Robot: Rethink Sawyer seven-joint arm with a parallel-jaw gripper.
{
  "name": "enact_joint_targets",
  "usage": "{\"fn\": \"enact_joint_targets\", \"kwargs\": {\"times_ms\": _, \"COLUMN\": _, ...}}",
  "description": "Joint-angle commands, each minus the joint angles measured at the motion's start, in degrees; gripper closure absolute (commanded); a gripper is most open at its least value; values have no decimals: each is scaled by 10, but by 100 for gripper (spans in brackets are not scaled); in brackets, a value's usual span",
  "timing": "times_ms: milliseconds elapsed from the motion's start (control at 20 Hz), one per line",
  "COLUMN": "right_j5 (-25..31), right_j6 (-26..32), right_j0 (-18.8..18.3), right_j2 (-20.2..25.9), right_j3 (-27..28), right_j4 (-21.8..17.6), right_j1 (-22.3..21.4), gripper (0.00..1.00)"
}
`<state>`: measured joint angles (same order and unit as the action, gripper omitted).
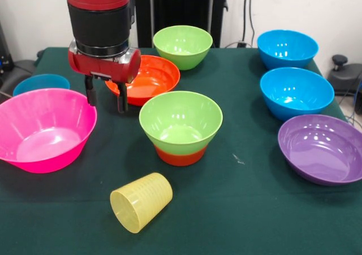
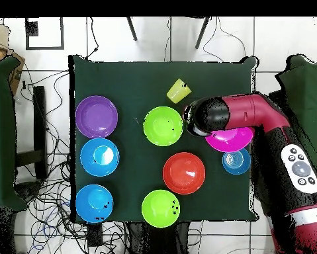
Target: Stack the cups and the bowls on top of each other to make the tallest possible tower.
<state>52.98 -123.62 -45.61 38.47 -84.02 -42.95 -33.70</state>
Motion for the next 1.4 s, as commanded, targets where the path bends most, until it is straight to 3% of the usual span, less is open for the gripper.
{"fn": "enact_joint_targets", "kwargs": {"times_ms": 50, "right_j5": 27, "right_j6": 169, "right_j0": 13, "right_j2": -40, "right_j3": 21, "right_j4": -67, "right_j1": 44, "gripper": 0}}
{"fn": "enact_joint_targets", "kwargs": {"times_ms": 350, "right_j5": 30, "right_j6": 178, "right_j0": 13, "right_j2": -41, "right_j3": 39, "right_j4": -86, "right_j1": 62, "gripper": 0}}
{"fn": "enact_joint_targets", "kwargs": {"times_ms": 1000, "right_j5": 7, "right_j6": 160, "right_j0": 5, "right_j2": -42, "right_j3": 7, "right_j4": -101, "right_j1": 63, "gripper": 0}}
{"fn": "enact_joint_targets", "kwargs": {"times_ms": 1400, "right_j5": 28, "right_j6": 169, "right_j0": 16, "right_j2": -46, "right_j3": 18, "right_j4": -109, "right_j1": 60, "gripper": 0}}
